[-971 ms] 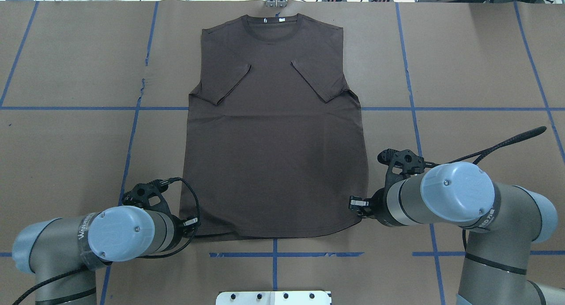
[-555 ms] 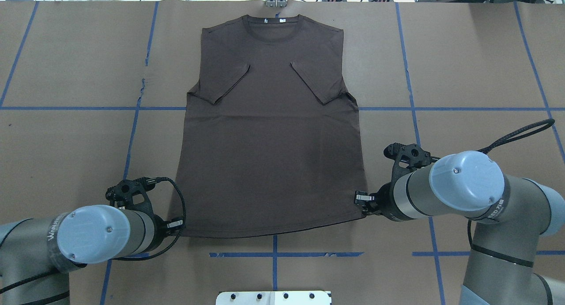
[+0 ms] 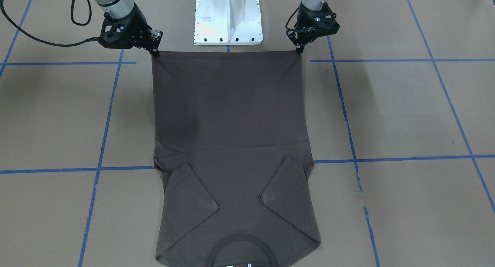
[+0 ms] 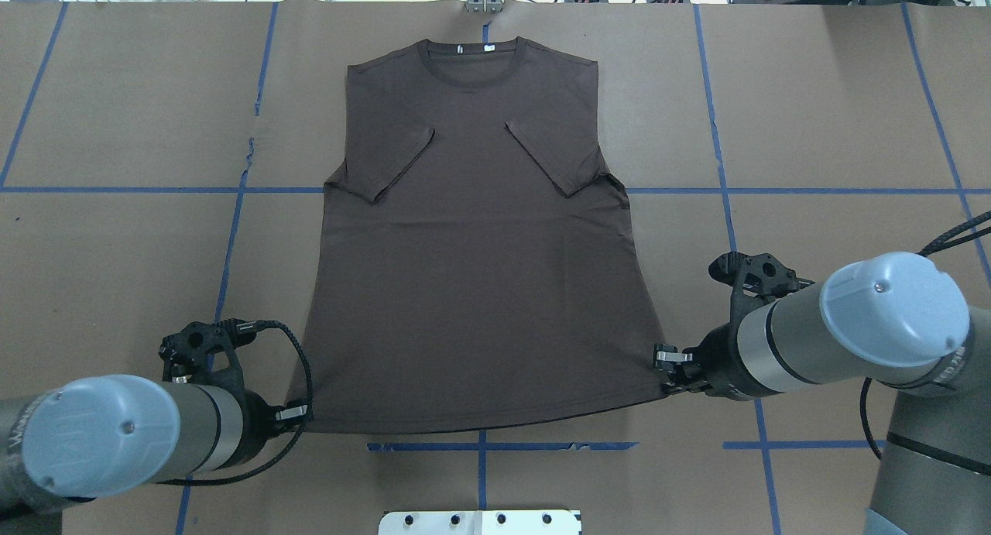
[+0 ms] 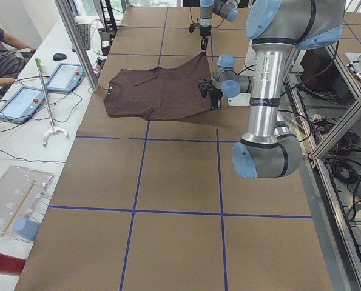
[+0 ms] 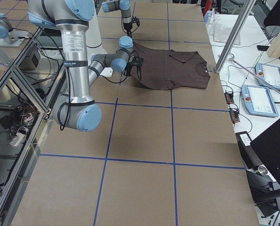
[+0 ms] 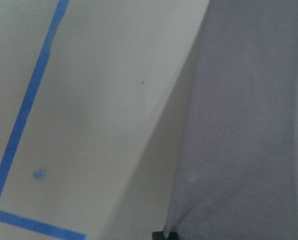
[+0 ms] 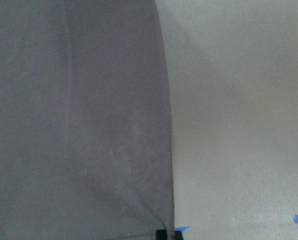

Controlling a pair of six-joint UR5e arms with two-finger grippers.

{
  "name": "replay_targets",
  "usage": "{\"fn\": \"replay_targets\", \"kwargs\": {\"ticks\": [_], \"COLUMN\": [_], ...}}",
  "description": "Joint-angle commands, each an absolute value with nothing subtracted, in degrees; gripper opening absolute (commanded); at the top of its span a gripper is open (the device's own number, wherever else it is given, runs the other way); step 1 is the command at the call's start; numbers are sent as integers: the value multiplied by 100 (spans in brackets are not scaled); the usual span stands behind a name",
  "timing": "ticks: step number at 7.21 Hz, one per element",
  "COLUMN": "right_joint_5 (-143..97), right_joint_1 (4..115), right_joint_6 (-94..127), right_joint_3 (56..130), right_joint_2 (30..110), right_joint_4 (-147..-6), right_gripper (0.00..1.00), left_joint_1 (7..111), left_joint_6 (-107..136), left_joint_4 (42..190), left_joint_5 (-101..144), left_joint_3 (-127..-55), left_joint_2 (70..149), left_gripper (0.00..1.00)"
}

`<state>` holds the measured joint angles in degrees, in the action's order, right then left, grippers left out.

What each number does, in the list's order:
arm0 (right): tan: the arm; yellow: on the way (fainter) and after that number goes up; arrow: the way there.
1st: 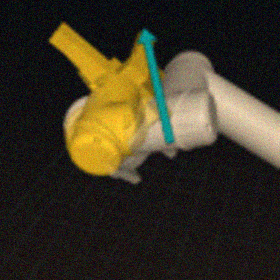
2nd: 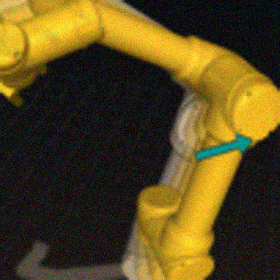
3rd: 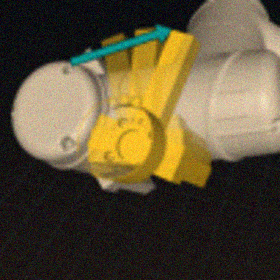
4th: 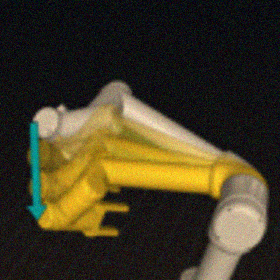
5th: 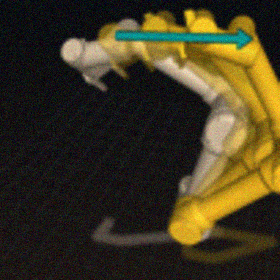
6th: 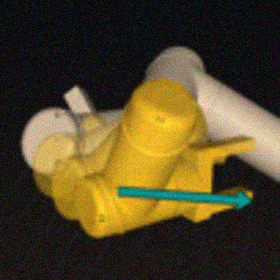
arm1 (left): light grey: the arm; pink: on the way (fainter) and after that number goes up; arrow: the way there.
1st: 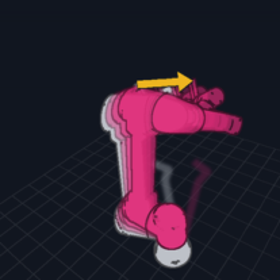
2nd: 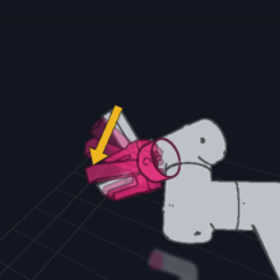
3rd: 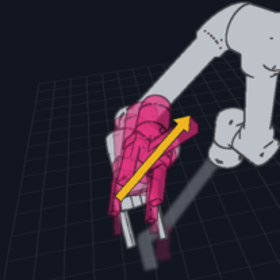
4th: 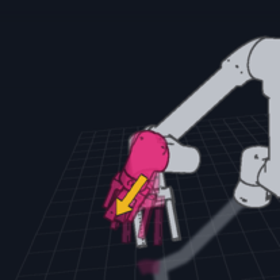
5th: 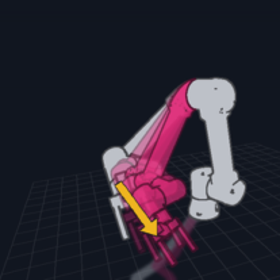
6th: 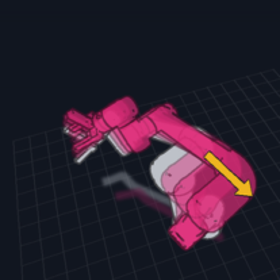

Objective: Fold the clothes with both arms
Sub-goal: 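Lift the hem with both grippers and fold it toward the collar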

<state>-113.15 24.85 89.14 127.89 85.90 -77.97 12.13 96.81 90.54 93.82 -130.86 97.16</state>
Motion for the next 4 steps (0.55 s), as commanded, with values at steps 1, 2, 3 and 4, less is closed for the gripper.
{"fn": "replay_targets", "kwargs": {"ticks": [1,2,3,4], "right_joint_5": [-12124,-12425,-12471,-12402], "right_joint_1": [2400,2295,2268,2424], "right_joint_6": [8921,8921,8930,8921], "right_joint_3": [13392,13699,13763,13729], "right_joint_2": [8937,9226,9263,9211], "right_joint_4": [-7813,-7813,-7813,-7813], "right_gripper": [0,0,0,0], "left_joint_1": [566,206,89,114], "left_joint_6": [9685,9746,9747,9747], "left_joint_4": [8299,8036,7990,7989], "left_joint_5": [9413,9422,9431,9518], "left_joint_3": [-14120,-14420,-14579,-14572], "left_joint_2": [9721,9721,9729,9790], "left_gripper": [0,0,0,0]}}
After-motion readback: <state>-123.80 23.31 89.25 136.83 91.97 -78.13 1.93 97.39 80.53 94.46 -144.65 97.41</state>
